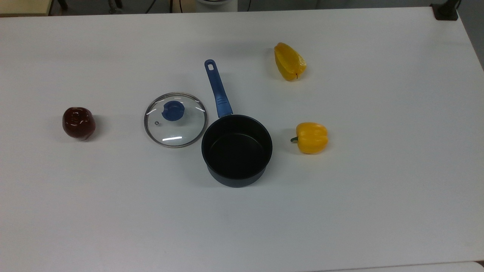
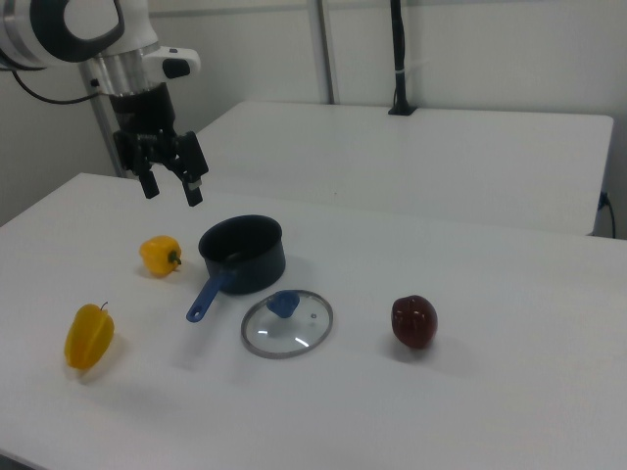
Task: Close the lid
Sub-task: 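Move the gripper down over the blue knob of the glass lid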
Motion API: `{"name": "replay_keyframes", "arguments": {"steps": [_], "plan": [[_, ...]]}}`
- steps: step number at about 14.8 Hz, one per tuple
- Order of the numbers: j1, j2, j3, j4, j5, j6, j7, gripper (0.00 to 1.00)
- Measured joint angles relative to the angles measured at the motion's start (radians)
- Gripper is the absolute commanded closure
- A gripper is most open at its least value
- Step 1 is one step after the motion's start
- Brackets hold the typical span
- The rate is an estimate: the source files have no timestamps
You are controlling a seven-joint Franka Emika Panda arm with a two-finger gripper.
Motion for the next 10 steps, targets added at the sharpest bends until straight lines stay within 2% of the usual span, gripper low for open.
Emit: {"name": "replay_keyframes", "arguments": {"steps": [10], "plan": [[0.001, 0.005, 0.0, -0.005, 0.0, 0.013, -0.006, 0.0]]}}
